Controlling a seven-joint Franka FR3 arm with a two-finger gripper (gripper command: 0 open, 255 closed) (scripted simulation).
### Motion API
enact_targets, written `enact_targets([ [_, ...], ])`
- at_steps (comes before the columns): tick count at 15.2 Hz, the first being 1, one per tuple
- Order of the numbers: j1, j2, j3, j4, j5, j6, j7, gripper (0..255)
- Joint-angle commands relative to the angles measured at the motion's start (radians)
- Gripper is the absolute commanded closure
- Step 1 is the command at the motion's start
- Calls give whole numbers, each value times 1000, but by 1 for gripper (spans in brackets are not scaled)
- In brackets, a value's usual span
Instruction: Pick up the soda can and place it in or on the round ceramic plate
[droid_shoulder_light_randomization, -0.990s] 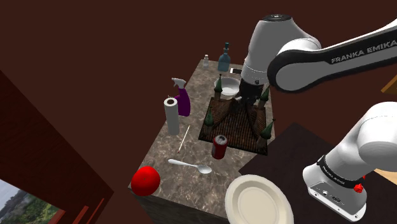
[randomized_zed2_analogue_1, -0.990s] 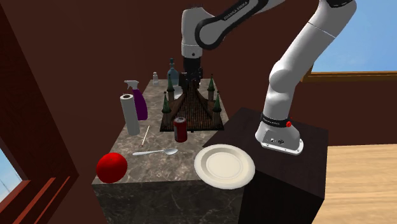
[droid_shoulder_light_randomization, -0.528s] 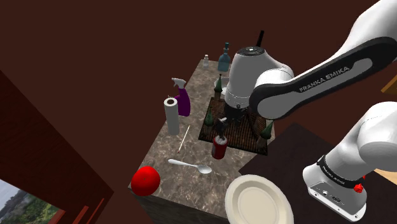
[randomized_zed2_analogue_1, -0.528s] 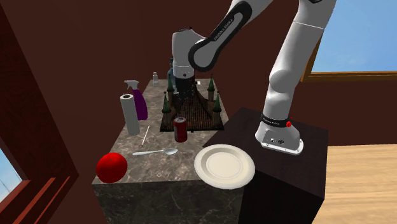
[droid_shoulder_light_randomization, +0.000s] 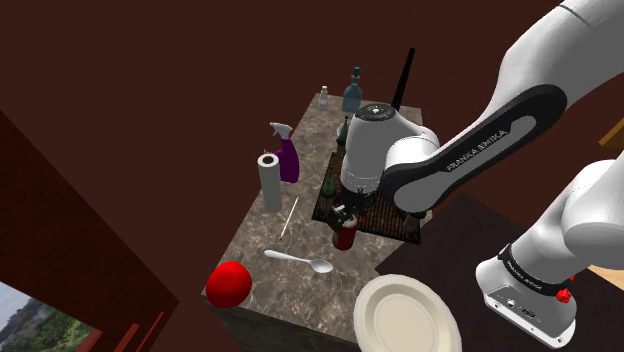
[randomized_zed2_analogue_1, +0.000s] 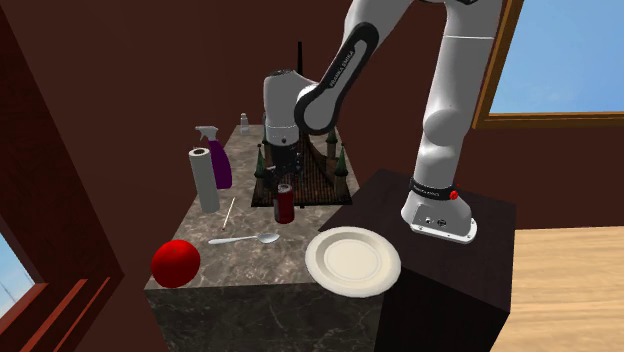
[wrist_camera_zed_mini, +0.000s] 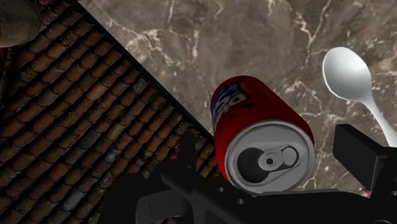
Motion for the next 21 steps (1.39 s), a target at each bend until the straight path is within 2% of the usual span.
enact_targets([
  [1,-1,33,0,-5,-28,35,23,0],
  [3,-2,58,-2,-6,-53,58,40,0],
  [10,-1,58,-3,-6,-52,58,40,0],
  [11,-1,58,-3,-6,-53,58,40,255],
  [21,-1,42,0,-5,-37,43,29,255],
])
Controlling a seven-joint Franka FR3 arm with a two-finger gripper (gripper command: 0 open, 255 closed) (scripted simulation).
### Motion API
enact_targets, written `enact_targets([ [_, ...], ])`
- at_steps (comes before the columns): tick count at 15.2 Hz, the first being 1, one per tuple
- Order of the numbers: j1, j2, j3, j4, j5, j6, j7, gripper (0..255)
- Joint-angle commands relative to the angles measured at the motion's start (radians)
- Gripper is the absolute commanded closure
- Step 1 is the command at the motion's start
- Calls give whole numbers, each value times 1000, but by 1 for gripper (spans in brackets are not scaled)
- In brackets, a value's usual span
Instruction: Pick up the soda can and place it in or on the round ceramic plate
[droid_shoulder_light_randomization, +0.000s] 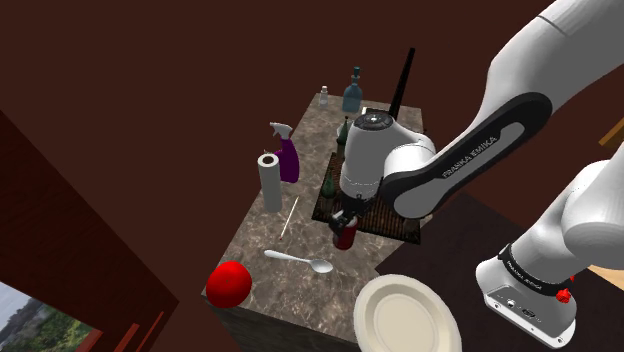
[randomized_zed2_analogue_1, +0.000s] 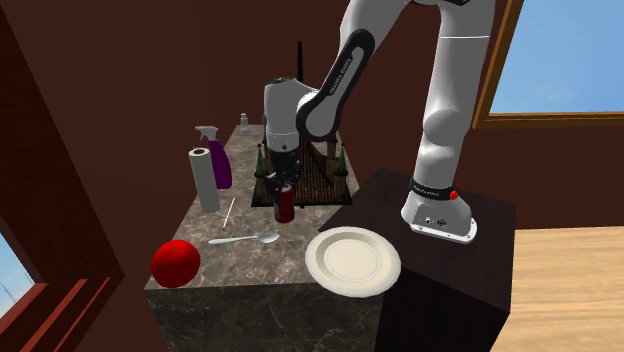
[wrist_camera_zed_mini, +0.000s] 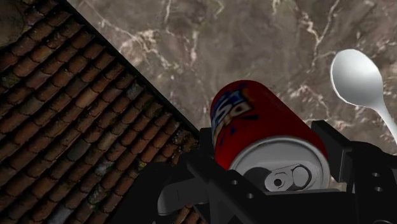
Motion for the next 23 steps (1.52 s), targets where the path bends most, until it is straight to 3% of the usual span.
enact_targets([
  [1,0,-24,3,2,23,-23,-15,255],
  [16,20,-220,-13,51,151,-251,-109,255],
  [23,158,-456,33,-112,310,-309,-61,255],
])
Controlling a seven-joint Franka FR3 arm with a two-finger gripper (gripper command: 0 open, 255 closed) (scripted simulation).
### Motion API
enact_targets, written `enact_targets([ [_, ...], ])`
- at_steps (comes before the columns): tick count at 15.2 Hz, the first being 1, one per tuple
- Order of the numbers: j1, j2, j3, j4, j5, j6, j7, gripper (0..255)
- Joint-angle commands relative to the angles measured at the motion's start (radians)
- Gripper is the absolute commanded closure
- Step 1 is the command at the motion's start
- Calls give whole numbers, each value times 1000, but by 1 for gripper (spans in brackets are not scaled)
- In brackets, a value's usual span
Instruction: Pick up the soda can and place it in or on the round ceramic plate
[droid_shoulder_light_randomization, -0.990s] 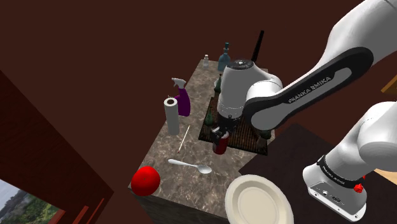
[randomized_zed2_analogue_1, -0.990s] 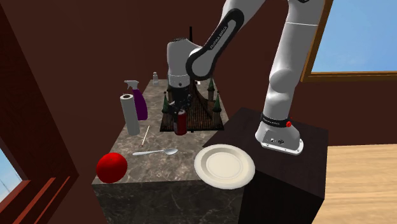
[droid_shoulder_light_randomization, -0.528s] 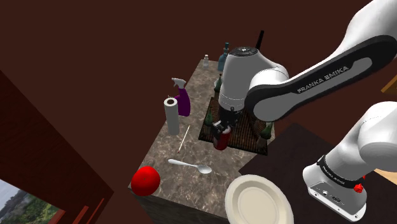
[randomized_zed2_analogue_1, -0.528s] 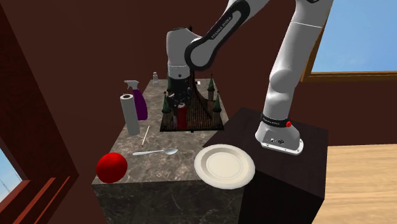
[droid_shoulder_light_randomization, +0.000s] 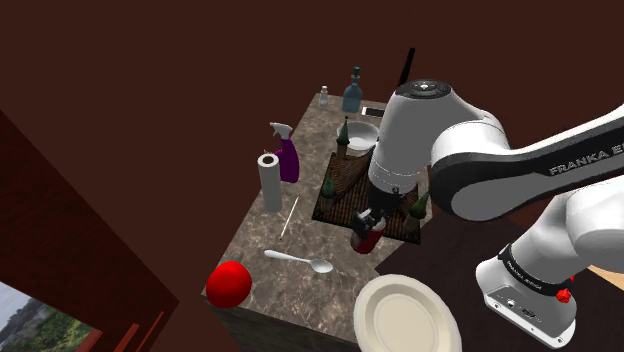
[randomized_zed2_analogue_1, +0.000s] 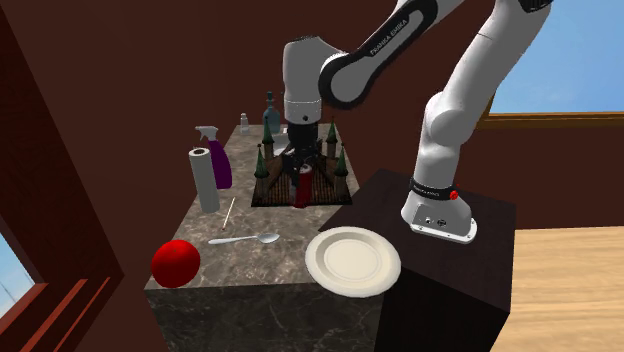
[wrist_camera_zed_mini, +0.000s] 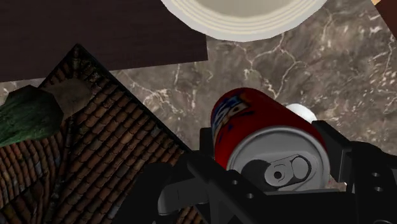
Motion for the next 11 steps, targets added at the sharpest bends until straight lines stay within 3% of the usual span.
enact_targets([
  [1,46,-68,15,-40,45,-24,23,255],
  [11,305,-361,110,-155,231,-188,214,255],
])
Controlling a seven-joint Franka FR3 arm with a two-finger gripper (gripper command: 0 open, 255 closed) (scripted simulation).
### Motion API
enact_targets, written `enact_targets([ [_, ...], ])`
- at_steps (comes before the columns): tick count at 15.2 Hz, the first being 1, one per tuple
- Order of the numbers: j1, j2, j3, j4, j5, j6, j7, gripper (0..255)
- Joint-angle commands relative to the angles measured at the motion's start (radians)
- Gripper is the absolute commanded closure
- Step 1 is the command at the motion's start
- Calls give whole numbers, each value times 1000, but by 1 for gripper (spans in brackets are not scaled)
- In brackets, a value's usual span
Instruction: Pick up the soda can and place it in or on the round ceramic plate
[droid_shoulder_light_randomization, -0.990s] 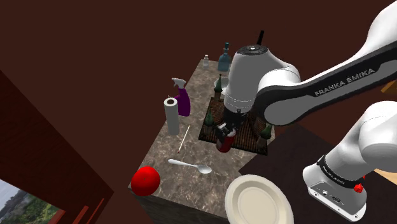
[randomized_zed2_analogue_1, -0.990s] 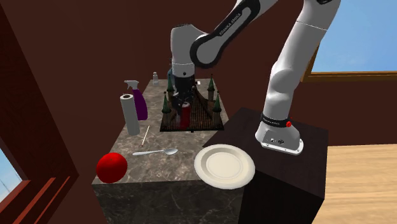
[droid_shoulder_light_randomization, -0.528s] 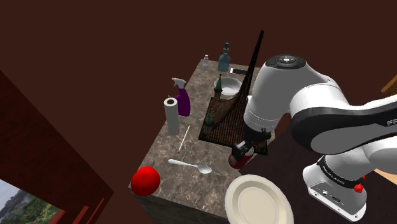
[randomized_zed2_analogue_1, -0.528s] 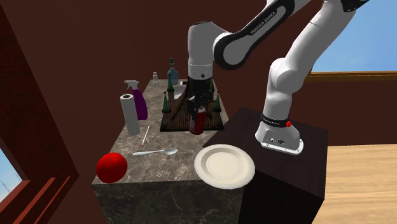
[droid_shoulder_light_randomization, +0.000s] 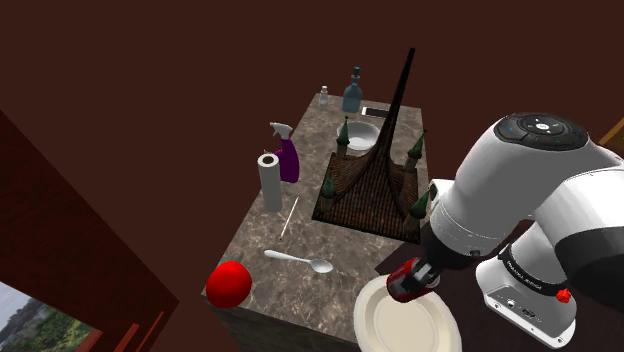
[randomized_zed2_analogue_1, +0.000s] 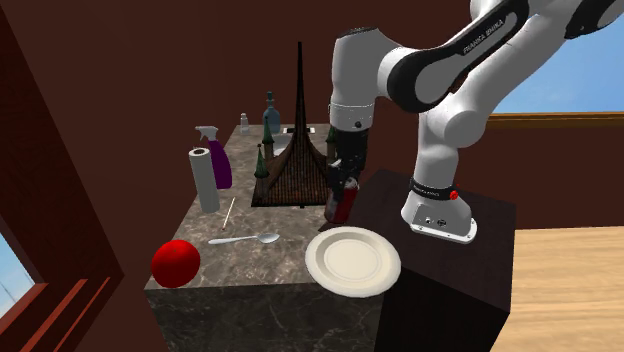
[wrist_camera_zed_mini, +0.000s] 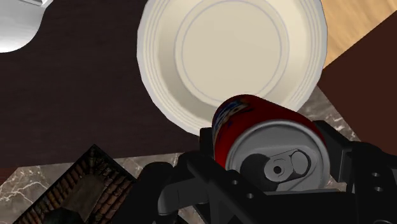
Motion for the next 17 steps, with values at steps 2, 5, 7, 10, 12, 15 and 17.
enact_targets([
  [2,85,-80,36,-20,54,-56,77,255],
  [5,86,-48,59,-43,73,-1,74,255],
  [7,85,-24,76,-57,85,37,72,255],
  [10,82,17,102,-76,104,97,69,255],
  [12,78,48,120,-87,115,139,67,255],
  [15,70,99,148,-102,131,205,64,255],
  [17,63,137,168,-110,140,251,63,255],
])
